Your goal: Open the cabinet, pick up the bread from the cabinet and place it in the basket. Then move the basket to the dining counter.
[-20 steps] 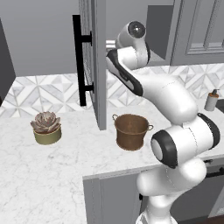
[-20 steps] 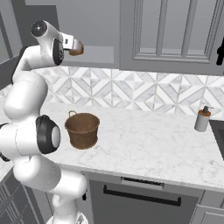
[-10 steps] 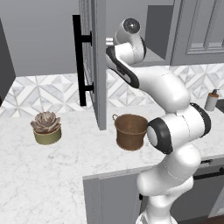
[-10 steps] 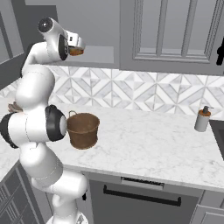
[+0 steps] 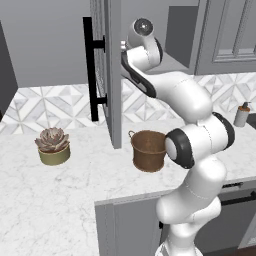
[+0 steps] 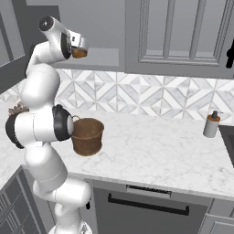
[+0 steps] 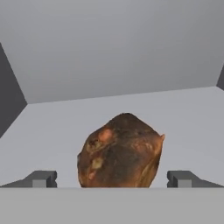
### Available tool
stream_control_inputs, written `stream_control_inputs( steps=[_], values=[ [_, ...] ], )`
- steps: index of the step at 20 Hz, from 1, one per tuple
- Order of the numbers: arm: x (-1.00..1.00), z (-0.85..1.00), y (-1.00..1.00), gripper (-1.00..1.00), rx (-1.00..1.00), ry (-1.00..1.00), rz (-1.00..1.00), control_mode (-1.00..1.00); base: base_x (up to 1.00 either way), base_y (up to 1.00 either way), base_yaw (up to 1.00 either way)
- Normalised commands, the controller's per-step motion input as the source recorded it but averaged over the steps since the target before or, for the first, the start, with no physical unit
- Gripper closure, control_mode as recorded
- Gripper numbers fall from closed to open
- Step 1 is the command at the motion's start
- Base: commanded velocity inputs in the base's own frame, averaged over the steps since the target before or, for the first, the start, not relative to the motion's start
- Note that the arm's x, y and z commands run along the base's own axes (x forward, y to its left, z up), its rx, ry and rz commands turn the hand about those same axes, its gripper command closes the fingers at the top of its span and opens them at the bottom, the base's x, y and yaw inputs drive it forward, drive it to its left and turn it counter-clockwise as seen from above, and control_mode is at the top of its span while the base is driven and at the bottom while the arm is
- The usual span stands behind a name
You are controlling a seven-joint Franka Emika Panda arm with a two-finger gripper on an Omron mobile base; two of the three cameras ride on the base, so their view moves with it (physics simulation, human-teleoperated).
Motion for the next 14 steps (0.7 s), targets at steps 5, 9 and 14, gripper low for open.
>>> stream_control_inputs(
  steps=[5, 9, 14],
  values=[
    [0.19, 0.0, 0.04, -1.0, 0.0, 0.0, -0.03, -1.0, 0.0, 0.0, 0.0],
    [0.27, -0.01, 0.01, -1.0, 0.0, 0.05, -0.02, -1.0, 0.0, 0.0, 0.0],
    [0.32, -0.09, 0.0, -1.0, 0.0, 0.04, -0.05, -1.0, 0.0, 0.0, 0.0]
  ],
)
